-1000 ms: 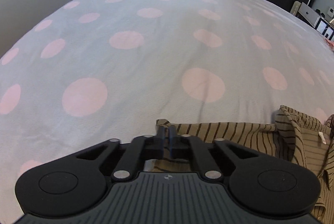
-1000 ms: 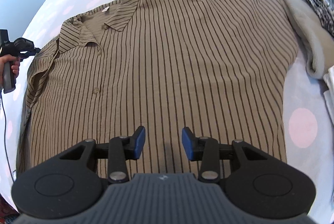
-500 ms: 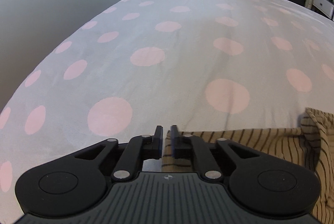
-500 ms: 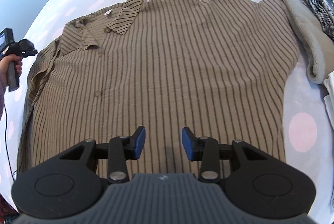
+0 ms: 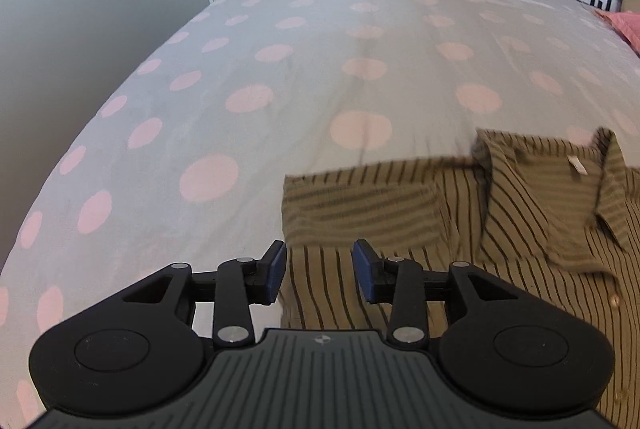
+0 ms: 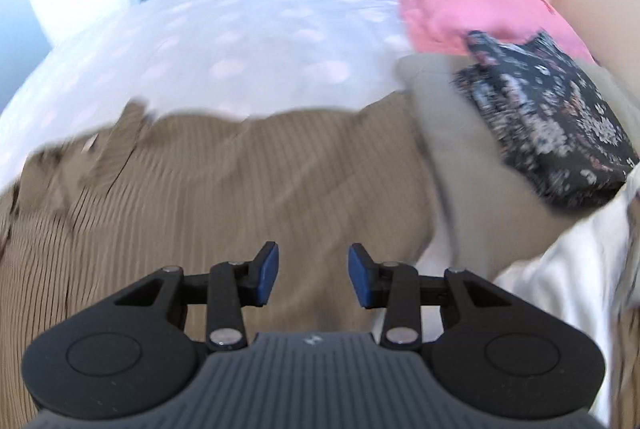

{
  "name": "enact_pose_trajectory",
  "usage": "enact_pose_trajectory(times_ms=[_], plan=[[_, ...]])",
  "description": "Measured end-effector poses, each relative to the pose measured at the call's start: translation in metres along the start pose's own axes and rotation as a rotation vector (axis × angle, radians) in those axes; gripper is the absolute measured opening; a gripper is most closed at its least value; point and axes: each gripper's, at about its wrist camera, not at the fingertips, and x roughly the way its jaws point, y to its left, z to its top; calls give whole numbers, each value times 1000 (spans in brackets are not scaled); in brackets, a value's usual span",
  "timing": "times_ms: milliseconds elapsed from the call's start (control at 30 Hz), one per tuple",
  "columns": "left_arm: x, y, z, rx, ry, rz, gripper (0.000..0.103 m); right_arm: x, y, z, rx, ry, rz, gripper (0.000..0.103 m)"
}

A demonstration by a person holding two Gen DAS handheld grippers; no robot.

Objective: Fold clothes
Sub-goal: 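Pinch the shirt side edge with the right gripper and lift it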

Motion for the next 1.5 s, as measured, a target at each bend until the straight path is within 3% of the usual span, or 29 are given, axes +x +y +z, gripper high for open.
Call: enact_pose_trajectory(times_ms=[167, 233, 367, 467, 700, 867, 1233, 1267, 1300, 1333, 1367, 1400, 1500], plan=[[-10, -5, -23, 3, 44, 8, 35, 50, -50, 33, 115, 47, -96, 43], [-16, -9, -31, 11, 48, 4, 35, 67, -62, 39, 141, 84, -78, 43], [-33, -17, -48, 24, 48, -37, 35, 96, -72, 44, 228, 152, -59, 43], [-44, -23, -62, 37, 55, -68, 35, 111, -66, 44, 207, 194, -108, 43], [-55, -16, -87, 52, 74, -69, 35, 132, -65, 51, 202, 110, -102, 45], [-49, -3, -88, -12, 75, -75, 35, 158, -58, 70, 196, 92, -112, 47], [-35, 8, -89, -38, 97, -54, 35, 200, -62, 111, 287, 33, -75, 48], [-35, 8, -90, -28, 97, -51, 35, 203, -61, 113, 290, 26, -84, 45], [-34, 7, -91, -16, 97, -45, 35, 205, -58, 115, 289, 19, -94, 34], [-34, 6, -92, -7, 98, -41, 36, 206, -56, 117, 283, 14, -102, 16], [-34, 6, -92, -3, 101, -39, 36, 206, -54, 119, 271, 12, -108, 10], [-34, 5, -92, 3, 102, -37, 37, 205, -52, 120, 255, 7, -108, 5], [-35, 5, -90, 5, 94, -41, 37, 191, -47, 121, 195, -23, -87, 3]])
